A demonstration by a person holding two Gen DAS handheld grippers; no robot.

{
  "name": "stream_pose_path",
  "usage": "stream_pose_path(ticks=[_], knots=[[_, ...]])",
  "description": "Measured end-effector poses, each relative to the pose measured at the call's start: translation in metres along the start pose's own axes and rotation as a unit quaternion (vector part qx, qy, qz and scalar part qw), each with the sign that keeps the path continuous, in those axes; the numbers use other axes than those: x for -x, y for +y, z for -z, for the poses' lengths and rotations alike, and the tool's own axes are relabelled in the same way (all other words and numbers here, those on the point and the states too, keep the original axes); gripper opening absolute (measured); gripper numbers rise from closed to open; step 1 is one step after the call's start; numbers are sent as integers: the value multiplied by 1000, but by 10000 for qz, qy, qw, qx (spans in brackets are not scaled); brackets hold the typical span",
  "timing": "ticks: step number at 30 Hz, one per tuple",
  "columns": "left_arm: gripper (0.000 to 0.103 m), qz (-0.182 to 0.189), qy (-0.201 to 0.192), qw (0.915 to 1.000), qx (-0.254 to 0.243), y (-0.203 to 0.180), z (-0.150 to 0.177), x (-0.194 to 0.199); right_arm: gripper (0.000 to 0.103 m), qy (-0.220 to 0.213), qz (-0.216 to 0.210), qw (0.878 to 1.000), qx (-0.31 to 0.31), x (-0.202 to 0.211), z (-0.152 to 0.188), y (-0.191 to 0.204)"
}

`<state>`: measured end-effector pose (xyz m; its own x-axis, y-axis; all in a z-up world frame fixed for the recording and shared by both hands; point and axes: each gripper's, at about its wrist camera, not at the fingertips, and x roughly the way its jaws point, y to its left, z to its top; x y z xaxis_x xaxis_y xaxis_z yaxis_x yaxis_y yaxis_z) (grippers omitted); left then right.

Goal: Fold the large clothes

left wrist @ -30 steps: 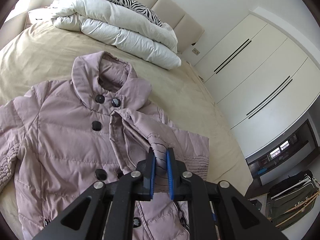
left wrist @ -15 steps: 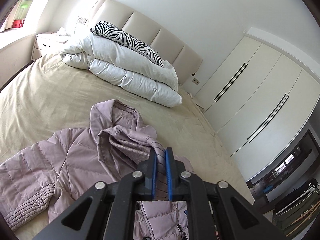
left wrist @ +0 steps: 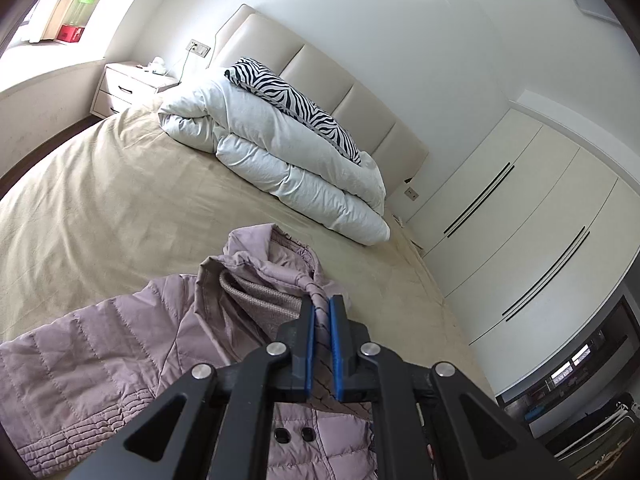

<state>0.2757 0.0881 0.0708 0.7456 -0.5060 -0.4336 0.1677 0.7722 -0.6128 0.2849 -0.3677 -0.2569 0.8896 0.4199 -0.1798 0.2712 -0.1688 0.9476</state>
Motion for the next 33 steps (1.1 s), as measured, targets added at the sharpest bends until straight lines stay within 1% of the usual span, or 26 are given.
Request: stream_pose_path(ticks=[2, 4, 7, 12, 14, 15, 17, 19, 20, 21, 22, 23, 24, 25, 26, 29, 31, 33], knots=[[8, -58, 32, 9999, 82, 11, 2, -4, 95, -63, -48, 10000, 28, -3, -7, 4], [8, -126, 57, 9997, 177, 23, 6, -8, 95, -174, -36, 9997, 189, -3, -14, 12], [8, -257, 129, 9991, 316, 42, 13, -16, 95, -501, -55, 9977, 443, 11, -25, 24], [8, -482, 459, 9966, 486, 70, 33, -46, 93, -619, -235, 9970, 401, 29, -47, 22], [8, -577, 639, 9949, 524, 80, 46, -61, 92, -634, -215, 9966, 471, 36, -50, 21], [8, -638, 729, 9939, 528, 84, 54, -69, 91, -649, -184, 9963, 534, 46, -56, 19], [8, -752, 845, 9920, 563, 94, 67, -81, 88, -641, -172, 9963, 550, 49, -60, 16], [8, -819, 842, 9909, 659, 107, 76, -89, 84, -646, -143, 9960, 592, 55, -64, 11], [8, -856, 865, 9898, 736, 114, 80, -92, 84, -690, -119, 9956, 615, 58, -66, 8], [8, -876, 881, 9891, 791, 119, 83, -95, 83, -815, -117, 9944, 657, 68, -67, 3], [8, -905, 866, 9890, 792, 123, 84, -96, 79, -963, -122, 9927, 709, 76, -67, -1], [8, -940, 869, 9888, 766, 126, 85, -98, 78, -1065, -139, 9914, 745, 83, -70, -4], [8, -966, 887, 9886, 734, 128, 85, -100, 76, -1080, -172, 9914, 723, 89, -73, -6], [8, -977, 885, 9888, 701, 128, 85, -100, 76, -1033, -196, 9919, 706, 91, -75, -6], [8, -975, 870, 9892, 657, 128, 84, -101, 77, -1008, -125, 9916, 801, 95, -75, -1], [8, -1086, 874, 9894, 404, 121, 80, -107, 77, -911, 66, 9859, 1402, 108, -62, 25], [8, -1162, 983, 9880, 276, 118, 80, -112, 78, -699, 31, 9822, 1742, 107, -50, 48], [8, -1158, 1077, 9869, 304, 120, 85, -116, 78, -431, -12, 9771, 2085, 92, -37, 75]])
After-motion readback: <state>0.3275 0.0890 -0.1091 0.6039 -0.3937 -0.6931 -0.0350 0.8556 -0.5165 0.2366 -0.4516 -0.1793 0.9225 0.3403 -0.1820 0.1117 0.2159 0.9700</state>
